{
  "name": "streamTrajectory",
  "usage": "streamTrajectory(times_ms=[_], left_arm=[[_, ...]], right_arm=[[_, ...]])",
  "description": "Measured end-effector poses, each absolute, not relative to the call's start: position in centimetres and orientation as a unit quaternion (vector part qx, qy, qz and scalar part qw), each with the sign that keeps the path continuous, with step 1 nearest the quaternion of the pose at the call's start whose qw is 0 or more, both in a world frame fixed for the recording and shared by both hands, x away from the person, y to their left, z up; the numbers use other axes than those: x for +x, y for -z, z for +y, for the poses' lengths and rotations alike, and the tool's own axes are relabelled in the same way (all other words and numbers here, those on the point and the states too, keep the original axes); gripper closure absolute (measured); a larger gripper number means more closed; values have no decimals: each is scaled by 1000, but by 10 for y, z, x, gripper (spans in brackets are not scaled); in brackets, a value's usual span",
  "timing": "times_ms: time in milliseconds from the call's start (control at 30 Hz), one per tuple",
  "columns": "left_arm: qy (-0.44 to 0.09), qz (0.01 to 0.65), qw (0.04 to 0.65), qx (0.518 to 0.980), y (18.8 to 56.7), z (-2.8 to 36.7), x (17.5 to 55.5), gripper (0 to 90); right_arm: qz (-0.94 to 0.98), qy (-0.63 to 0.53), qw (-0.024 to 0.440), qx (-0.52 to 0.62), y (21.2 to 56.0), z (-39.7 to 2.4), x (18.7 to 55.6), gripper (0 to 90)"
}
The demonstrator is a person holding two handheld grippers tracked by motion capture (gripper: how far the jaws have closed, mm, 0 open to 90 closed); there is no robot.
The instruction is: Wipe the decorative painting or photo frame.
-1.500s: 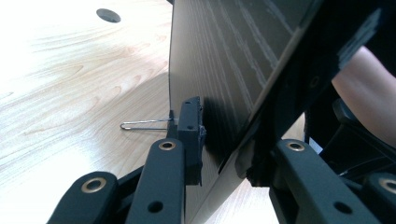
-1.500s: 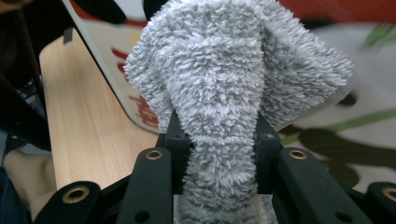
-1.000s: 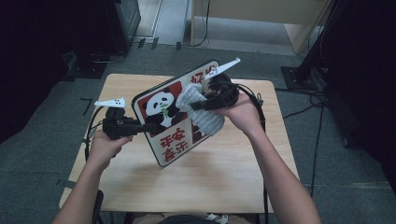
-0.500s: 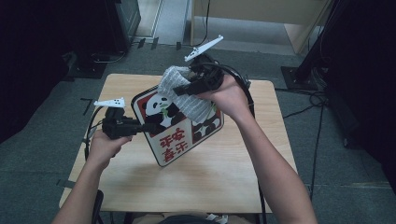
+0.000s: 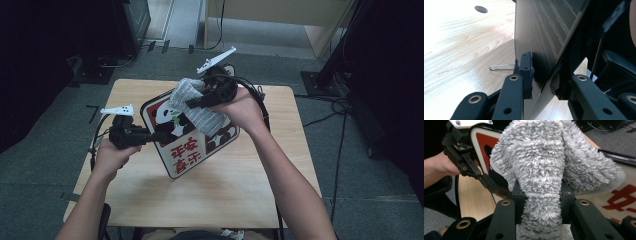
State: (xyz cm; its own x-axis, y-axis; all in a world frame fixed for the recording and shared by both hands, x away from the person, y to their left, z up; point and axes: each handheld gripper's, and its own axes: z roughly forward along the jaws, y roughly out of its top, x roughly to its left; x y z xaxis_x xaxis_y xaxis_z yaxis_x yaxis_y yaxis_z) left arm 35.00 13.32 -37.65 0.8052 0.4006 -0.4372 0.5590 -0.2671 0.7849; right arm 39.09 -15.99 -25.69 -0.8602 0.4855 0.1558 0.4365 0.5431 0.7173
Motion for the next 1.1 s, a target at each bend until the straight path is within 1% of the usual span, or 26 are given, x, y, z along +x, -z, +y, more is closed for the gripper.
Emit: streamTrajectory(times_ms=[1100], left_arm=[[77, 301, 525, 793, 377, 134, 350, 727]], right_arm=[[881, -394, 13, 263, 280, -165, 389, 671]])
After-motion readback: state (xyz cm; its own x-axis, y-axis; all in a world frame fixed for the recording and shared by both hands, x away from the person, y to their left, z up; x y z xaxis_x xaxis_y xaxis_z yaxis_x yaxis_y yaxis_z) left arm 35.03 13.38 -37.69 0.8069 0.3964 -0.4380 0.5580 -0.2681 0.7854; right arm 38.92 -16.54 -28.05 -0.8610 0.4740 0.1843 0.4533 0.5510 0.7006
